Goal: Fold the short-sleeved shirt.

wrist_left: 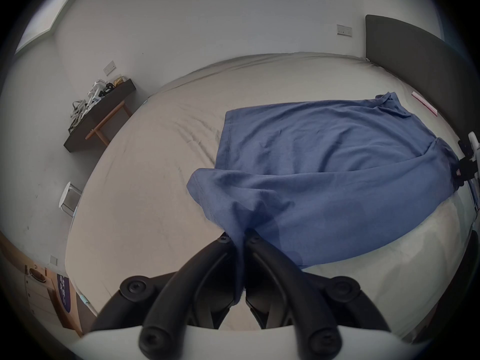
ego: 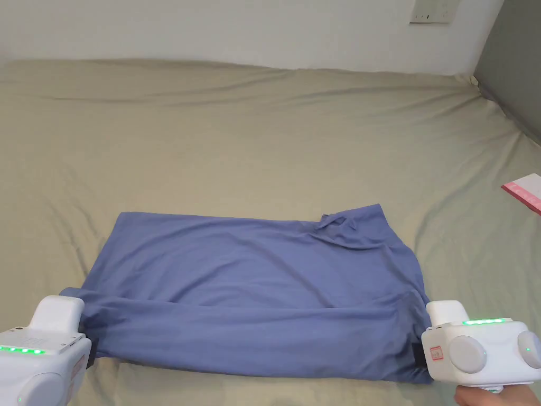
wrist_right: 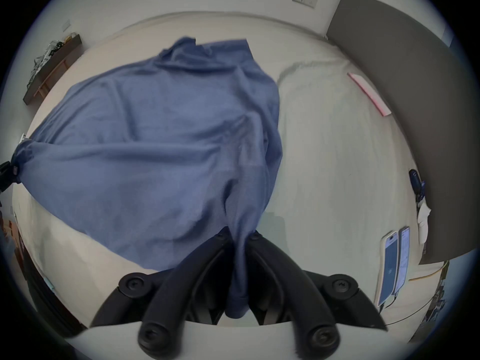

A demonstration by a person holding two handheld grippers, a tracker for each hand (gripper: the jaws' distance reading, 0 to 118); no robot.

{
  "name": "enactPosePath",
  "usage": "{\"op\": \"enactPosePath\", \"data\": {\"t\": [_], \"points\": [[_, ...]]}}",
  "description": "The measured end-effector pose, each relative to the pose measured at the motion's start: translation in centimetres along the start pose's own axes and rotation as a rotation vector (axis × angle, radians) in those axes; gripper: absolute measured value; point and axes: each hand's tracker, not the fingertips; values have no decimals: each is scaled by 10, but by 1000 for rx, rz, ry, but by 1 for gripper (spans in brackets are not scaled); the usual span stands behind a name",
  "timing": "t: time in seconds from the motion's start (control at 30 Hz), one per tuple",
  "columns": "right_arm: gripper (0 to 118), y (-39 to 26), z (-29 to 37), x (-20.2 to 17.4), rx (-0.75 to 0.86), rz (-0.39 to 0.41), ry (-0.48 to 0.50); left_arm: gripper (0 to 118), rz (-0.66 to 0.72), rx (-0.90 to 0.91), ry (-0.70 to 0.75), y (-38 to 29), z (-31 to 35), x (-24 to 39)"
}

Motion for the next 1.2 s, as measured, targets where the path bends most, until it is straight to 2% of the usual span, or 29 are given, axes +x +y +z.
{"op": "enactPosePath", "data": {"t": [0.23,0.33,0.47,0.57,0.7,0.9,1.0,1.07,1.1,1.13,1.17,1.2], "points": [[10,15,66,7,52,-3,60,3,25,38,-42,4,24,-18],[10,10,87,4,43,35,40,3,17,31,-41,-4,36,-25],[9,-10,102,9,-2,51,88,3,-12,-21,-38,-28,50,-37],[10,-30,93,11,-66,52,102,3,-37,-87,-59,-51,51,-38],[10,-53,65,15,-166,8,117,3,-64,-173,-81,-81,42,-28],[10,-77,11,13,-226,18,88,3,-89,-242,-76,-103,8,-15],[10,-85,-4,8,-239,-6,80,3,-88,-265,-80,-104,-2,-10],[16,-82,4,4,-213,12,65,4,-99,-267,-80,-102,0,-11],[30,-81,5,2,-199,58,36,13,-99,-265,-78,-101,0,-12],[49,-78,7,2,-206,108,-50,25,-106,-260,-44,-100,0,-13],[72,-75,8,2,-206,152,-122,42,-125,-252,12,-96,2,-15],[96,-72,13,5,-183,165,-149,73,-132,-242,42,-92,4,-19]]}}
